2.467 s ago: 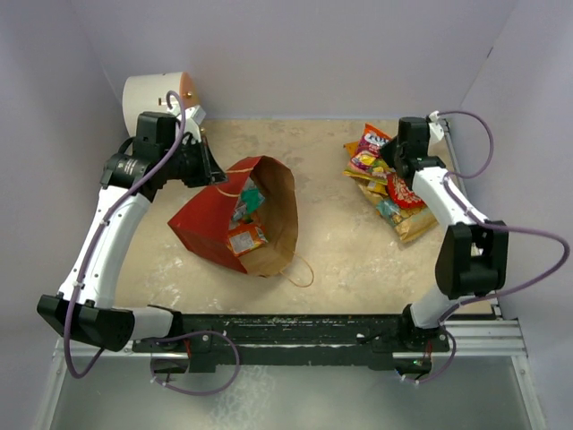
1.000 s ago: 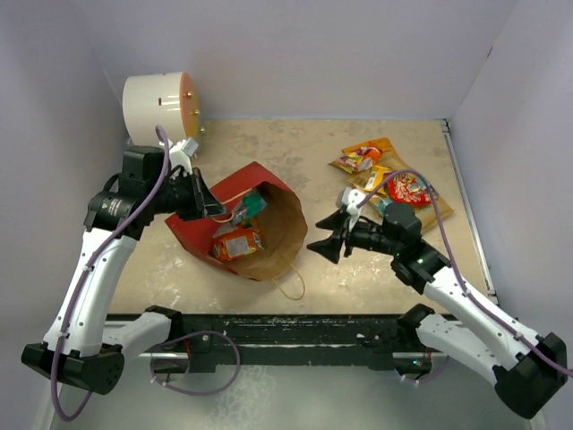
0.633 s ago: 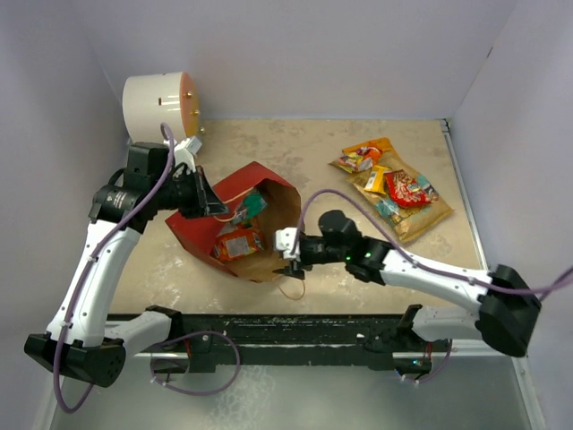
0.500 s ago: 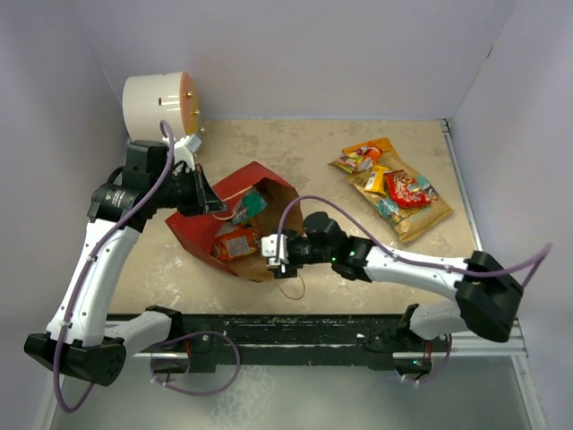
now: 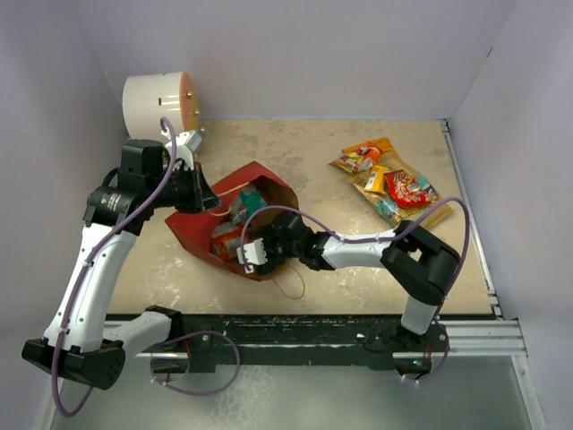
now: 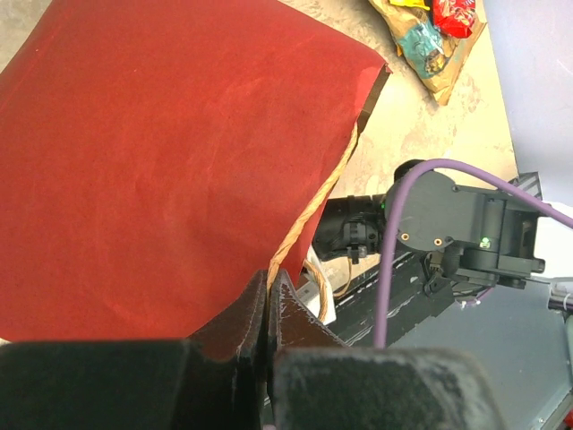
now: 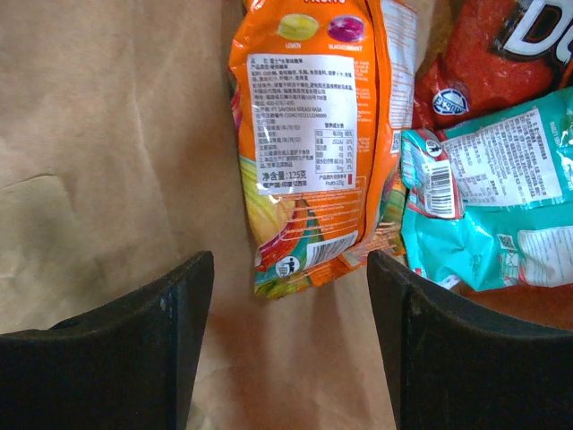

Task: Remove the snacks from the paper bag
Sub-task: Take out the snack from the paper bag, then place the snack at the center of the board, then take out the snack from the paper bag, then place the snack at the center of the board.

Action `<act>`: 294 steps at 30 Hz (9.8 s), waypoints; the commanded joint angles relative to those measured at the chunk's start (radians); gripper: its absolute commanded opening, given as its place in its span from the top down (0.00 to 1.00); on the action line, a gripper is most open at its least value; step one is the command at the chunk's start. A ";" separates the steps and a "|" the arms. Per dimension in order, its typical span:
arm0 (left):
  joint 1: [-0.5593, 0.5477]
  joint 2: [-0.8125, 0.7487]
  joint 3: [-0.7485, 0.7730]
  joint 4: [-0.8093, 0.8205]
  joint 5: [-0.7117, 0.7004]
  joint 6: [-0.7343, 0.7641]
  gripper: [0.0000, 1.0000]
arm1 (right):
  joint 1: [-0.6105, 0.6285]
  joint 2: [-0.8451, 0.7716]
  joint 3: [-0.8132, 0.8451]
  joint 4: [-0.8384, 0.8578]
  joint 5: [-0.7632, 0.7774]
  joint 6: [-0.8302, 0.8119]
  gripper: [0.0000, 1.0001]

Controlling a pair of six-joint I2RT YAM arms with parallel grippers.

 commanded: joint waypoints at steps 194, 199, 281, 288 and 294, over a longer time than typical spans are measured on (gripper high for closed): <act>-0.008 0.062 0.155 -0.066 0.046 -0.056 1.00 | -0.011 0.254 0.392 -0.189 0.310 -0.170 0.72; -0.007 0.058 0.151 -0.054 0.036 -0.077 1.00 | -0.011 0.167 0.357 -0.241 0.303 -0.155 0.86; -0.007 0.182 0.095 0.081 0.051 -0.149 1.00 | -0.571 0.198 0.701 -0.804 0.826 0.894 0.61; -0.006 0.184 0.099 0.097 0.050 -0.173 1.00 | -0.568 0.092 0.706 -0.820 0.688 0.857 0.28; -0.007 0.170 0.084 0.109 0.043 -0.223 1.00 | -0.560 -0.056 0.623 -0.809 0.514 0.932 0.22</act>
